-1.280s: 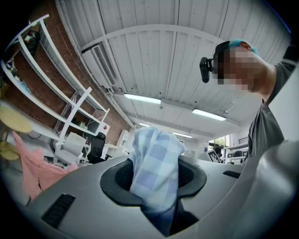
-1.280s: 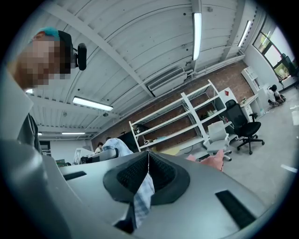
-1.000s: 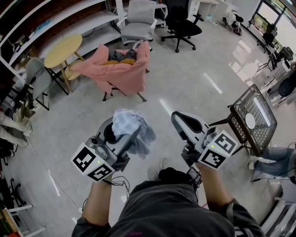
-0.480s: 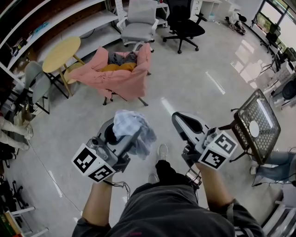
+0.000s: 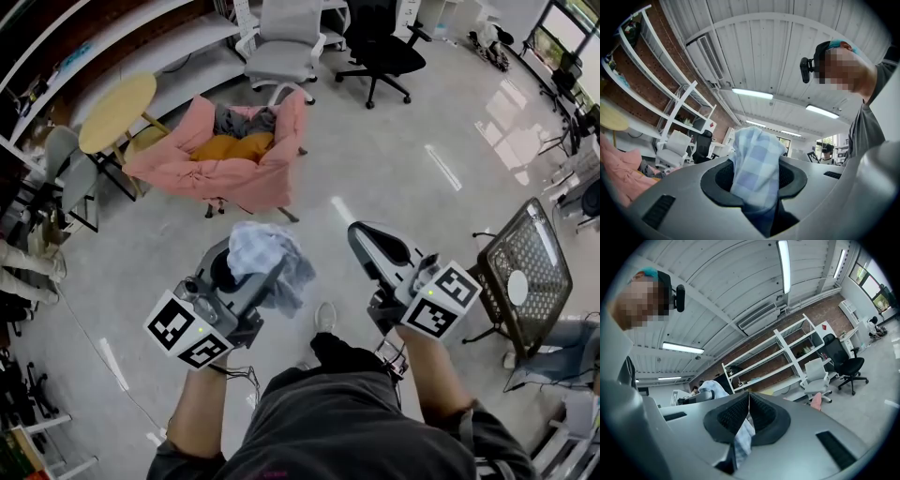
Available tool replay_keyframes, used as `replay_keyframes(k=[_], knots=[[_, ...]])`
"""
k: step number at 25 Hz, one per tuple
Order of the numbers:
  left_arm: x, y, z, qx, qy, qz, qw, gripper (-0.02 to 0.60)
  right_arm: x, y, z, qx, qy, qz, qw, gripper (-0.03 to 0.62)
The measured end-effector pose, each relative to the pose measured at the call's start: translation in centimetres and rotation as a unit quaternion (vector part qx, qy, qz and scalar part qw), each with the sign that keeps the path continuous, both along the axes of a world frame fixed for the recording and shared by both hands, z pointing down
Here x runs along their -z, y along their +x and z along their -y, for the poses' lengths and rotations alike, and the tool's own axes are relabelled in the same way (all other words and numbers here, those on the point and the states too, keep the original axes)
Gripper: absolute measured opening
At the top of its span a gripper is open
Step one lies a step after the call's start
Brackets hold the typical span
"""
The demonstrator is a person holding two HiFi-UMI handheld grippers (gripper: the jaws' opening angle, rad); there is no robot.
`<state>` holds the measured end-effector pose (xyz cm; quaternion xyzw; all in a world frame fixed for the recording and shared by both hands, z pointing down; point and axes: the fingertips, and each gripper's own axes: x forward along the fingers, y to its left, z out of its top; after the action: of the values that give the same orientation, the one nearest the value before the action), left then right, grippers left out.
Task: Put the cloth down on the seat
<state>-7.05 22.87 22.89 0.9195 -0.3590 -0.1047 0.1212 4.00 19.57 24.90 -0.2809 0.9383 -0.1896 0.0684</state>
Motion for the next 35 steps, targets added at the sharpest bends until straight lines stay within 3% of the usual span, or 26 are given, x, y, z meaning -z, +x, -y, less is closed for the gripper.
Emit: replay_keyframes(k=[16, 27, 35], knots=[[0.5, 5.2, 16.4, 0.009, -0.012, 0.017, 0.9998, 0.156, -0.1, 4.6, 16.4, 0.013, -0.015, 0.011, 1.0, 0.015], [-1.0, 7.6, 26.2, -0.021, -0.01, 0.014, 0.9996, 0.156, -1.7, 6.2, 24.6, -0.008, -0.018, 0.005, 1.0, 0.015], [-3.1, 8.1, 37.6, -0.06, -0.016, 0.012, 0.998, 0.156, -3.8, 5.6, 34.6, -0.039, -0.032, -0.007, 0.999, 0.015]])
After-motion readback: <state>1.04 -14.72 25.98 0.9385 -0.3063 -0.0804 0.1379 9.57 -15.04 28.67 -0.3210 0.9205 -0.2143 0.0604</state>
